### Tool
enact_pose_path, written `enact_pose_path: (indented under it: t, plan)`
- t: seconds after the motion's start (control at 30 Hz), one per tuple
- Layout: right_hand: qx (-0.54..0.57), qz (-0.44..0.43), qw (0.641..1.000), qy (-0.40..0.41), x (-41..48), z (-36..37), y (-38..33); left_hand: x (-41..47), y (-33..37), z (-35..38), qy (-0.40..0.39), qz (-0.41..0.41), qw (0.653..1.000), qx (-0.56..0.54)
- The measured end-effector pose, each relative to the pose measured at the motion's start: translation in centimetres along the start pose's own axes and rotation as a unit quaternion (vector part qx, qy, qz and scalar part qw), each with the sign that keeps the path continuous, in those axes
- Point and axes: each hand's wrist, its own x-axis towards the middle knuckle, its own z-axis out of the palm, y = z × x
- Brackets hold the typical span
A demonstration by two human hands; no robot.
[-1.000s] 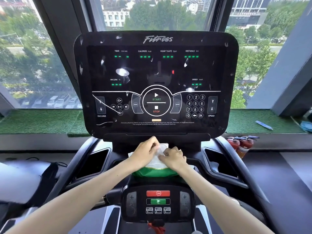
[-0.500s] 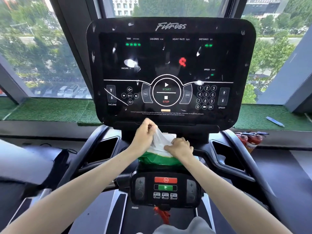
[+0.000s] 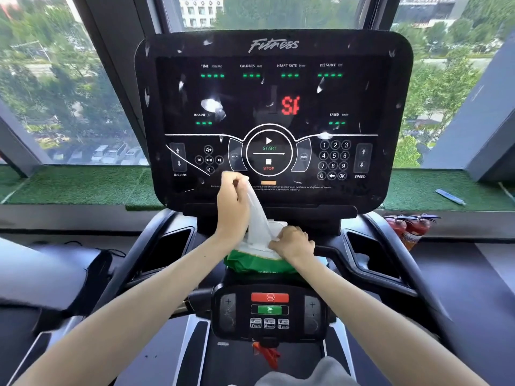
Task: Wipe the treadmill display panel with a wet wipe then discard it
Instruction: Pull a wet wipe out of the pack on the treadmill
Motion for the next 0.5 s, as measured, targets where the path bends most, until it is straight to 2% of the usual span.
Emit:
enact_pose_path:
  t: [0.1,0.17,0.27,0.37,0.43,0.5]
  plan:
    - [-0.042,-0.011,0.999,0.009,-0.2,0.4,0.0,2.5,2.4,-0.6,0.068,0.036,0.997,-0.032]
    - [-0.055,-0.014,0.998,0.005,-0.2,0.3,-0.2,4.8,3.4,-1.4,0.058,0.039,0.998,-0.011]
    - [-0.013,-0.024,1.0,-0.014,0.4,-0.2,0.1,6.3,2.3,-2.5,-0.093,-0.02,0.993,0.073]
    - [0.074,-0.064,0.995,-0.012,0.9,-0.7,1.2,4.4,0.2,-3.6,-0.283,-0.091,0.949,0.101]
    - [0.082,-0.075,0.994,-0.017,0.9,-1.1,1.9,2.8,-1.2,-3.8,-0.362,-0.077,0.918,0.143]
    - [0.067,-0.069,0.995,-0.02,1.1,-1.3,2.1,1.4,-2.2,-3.2,-0.439,-0.032,0.871,0.219]
